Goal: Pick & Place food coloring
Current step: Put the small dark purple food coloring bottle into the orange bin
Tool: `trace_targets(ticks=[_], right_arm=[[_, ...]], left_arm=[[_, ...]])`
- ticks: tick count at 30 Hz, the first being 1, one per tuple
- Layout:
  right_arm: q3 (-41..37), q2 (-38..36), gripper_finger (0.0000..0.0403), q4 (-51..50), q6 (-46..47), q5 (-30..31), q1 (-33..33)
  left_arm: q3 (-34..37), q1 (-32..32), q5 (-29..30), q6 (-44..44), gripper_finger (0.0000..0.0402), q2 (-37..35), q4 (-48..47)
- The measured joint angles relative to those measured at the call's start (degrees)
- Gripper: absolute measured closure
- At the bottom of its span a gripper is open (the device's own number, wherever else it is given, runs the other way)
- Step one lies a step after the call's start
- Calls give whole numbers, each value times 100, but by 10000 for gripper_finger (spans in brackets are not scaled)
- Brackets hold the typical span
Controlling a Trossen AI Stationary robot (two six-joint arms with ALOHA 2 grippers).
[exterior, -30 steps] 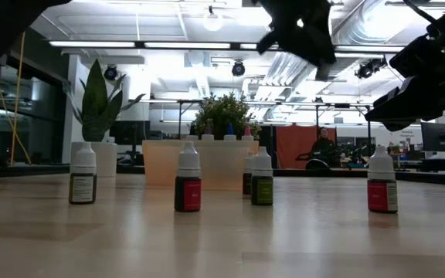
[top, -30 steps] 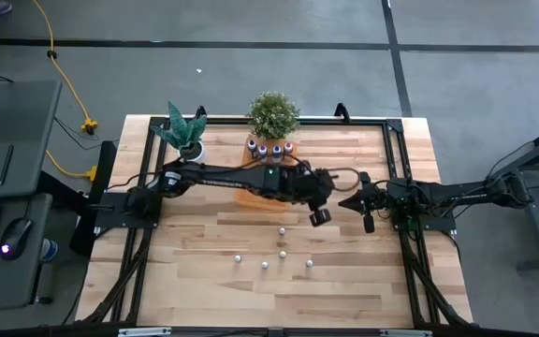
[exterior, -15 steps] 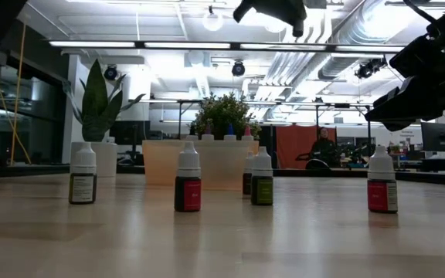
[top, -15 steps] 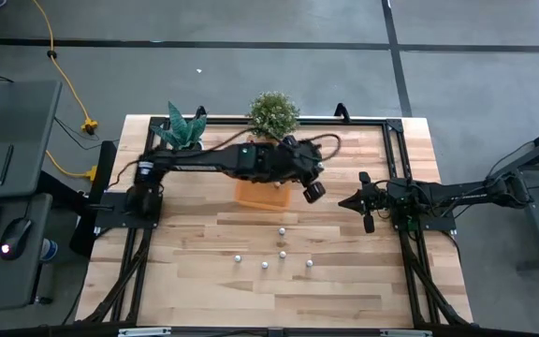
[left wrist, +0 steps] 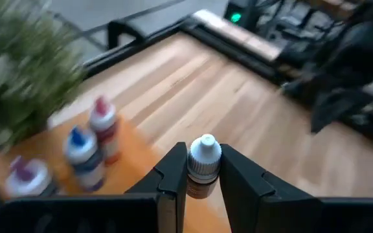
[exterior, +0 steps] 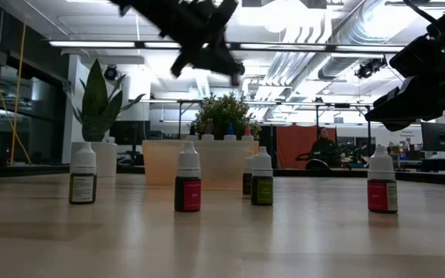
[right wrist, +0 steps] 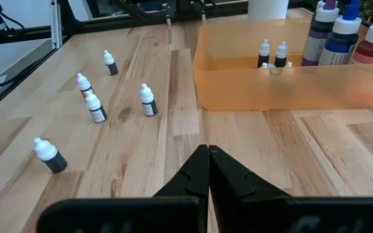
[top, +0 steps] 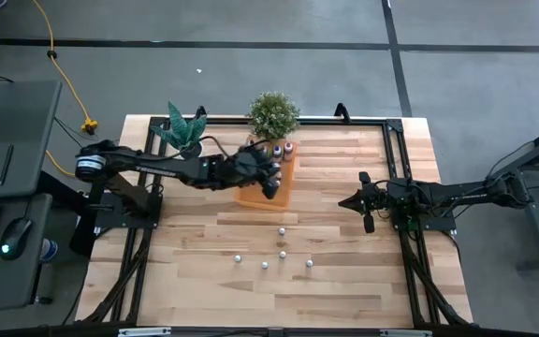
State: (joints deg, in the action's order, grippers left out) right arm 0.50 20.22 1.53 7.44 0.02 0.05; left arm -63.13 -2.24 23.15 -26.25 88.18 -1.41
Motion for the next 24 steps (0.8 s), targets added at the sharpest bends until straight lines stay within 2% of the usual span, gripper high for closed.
trace_targets(ticks=[5, 12, 18, 24], right_arm=[[0, 4, 402, -1, 0, 1, -2], [-1, 1, 402, 3, 0, 1, 0], [0, 1, 402, 3, 0, 1, -1], [-1, 1, 402, 3, 0, 0, -2]], left_arm=[[774, 49, 334, -251, 335, -225, 39], [1369, 162, 274, -113, 335, -118, 410], [1826, 148, -78, 422, 335, 140, 1225], [1894, 86, -465, 1017, 335, 645, 2121]])
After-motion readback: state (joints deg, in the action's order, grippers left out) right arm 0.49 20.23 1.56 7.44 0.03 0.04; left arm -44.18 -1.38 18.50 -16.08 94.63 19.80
